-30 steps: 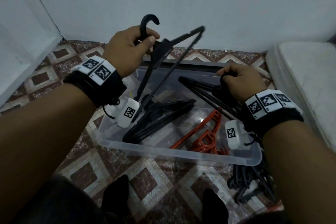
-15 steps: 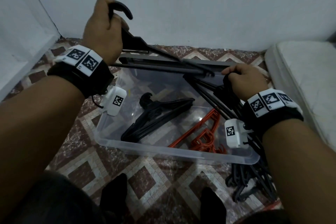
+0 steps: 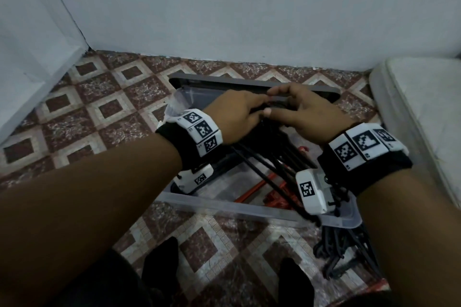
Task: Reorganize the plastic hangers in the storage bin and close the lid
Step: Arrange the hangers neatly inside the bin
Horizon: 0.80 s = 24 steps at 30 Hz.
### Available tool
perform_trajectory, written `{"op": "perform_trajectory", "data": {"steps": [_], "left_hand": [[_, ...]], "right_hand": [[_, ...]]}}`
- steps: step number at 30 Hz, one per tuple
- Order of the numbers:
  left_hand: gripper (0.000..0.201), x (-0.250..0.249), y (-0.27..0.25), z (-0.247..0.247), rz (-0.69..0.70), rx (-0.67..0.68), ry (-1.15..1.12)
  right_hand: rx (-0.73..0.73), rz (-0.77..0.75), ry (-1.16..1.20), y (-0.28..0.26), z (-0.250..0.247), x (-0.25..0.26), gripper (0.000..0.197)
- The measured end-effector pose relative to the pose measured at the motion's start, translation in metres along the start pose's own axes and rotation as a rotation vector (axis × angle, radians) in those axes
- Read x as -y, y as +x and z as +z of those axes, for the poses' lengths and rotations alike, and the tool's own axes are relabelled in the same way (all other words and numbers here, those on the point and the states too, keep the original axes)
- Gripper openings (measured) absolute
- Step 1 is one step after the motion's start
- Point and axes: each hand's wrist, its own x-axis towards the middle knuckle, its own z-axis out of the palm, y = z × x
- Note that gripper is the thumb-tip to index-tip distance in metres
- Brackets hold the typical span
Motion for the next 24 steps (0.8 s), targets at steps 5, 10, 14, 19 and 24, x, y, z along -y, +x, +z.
{"op": "perform_trajectory", "data": {"steps": [5,10,14,19,24], "left_hand": [[0.042,0.004,-0.002,0.004,-0.067,-0.023,-0.128],[0.071,0.029,-0.010,0.013,0.034,0.168,0.102],[0.052,0.032,-0.012,0.028,0.001,0.199,0.336],[0.024,0.041,-0.007,0.033,-0.089,0.121,0.247],[0.025,0.070,-0.009,0.042,-0.278,0.267,0.145]], "right_hand": [[-0.002,-0.024,-0.137,-0.001,0.000,0.004,0.037],[0.003,-0.073,-0.167,-0.005,0.006,0.015,0.026],[-0.054,-0.088,-0.022,-0.003,0.003,0.021,0.030],[-0.125,-0.109,0.024,0.000,-0.002,0.016,0.033],[-0.196,0.065,-0.108,0.006,-0.005,-0.010,0.030]]}}
